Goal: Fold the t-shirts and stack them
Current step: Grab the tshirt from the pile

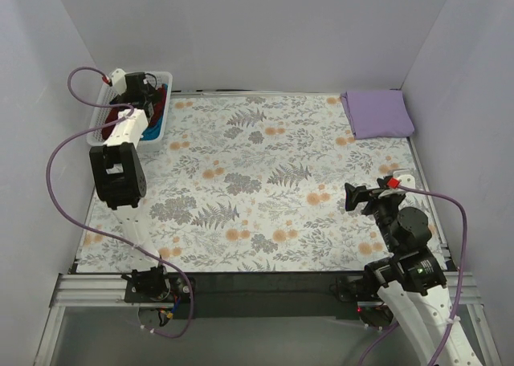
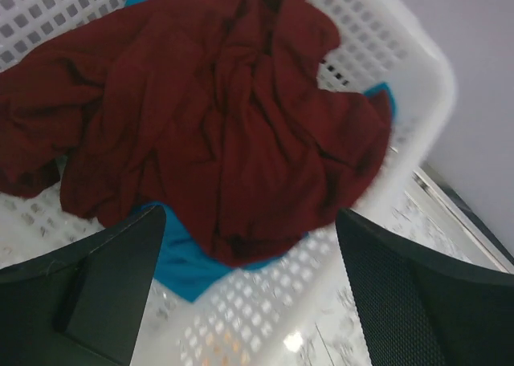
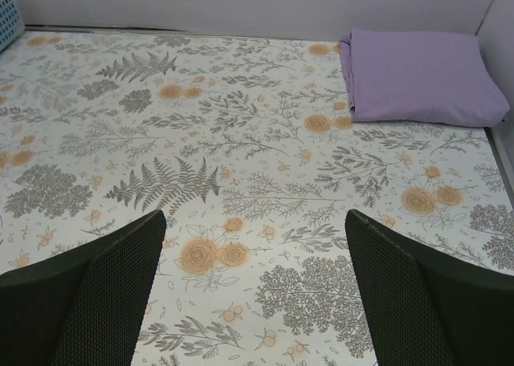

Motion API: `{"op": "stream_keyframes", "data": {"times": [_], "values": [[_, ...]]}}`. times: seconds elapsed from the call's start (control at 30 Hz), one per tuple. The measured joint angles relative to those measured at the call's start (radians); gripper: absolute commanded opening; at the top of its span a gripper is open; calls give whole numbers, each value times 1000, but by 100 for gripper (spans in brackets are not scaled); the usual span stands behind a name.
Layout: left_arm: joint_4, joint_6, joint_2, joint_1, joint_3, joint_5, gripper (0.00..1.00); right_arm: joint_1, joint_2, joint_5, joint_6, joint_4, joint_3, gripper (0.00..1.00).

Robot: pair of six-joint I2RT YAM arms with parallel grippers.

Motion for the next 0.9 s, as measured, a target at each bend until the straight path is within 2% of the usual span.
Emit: {"op": "stream_keyframes", "data": {"times": [0.1, 0.3, 0.37, 0.43, 0.47, 0.53, 0.7, 0.9], "values": [[8, -29, 126, 45, 76, 25, 84, 1, 17, -3, -1, 4, 0, 98], [45, -93, 271, 90, 99, 95, 77, 1, 77, -31, -7, 6, 0, 98], [63, -106, 296, 96, 114, 111, 69, 1, 97, -44, -8, 6, 0, 98], [83, -118, 300, 102, 127, 134, 56, 1, 113, -52, -11, 6, 0, 98], [91, -124, 300, 104, 132, 145, 46, 1, 121, -56, -13, 6, 0, 98], [109, -128, 300, 106, 135, 163, 38, 1, 134, -64, -17, 6, 0, 98], [161, -123, 300, 106, 136, 196, 0, 1, 154, -82, -23, 6, 0, 98], [206, -126, 286, 106, 135, 238, 0, 1, 162, -105, -26, 6, 0, 98]]}}
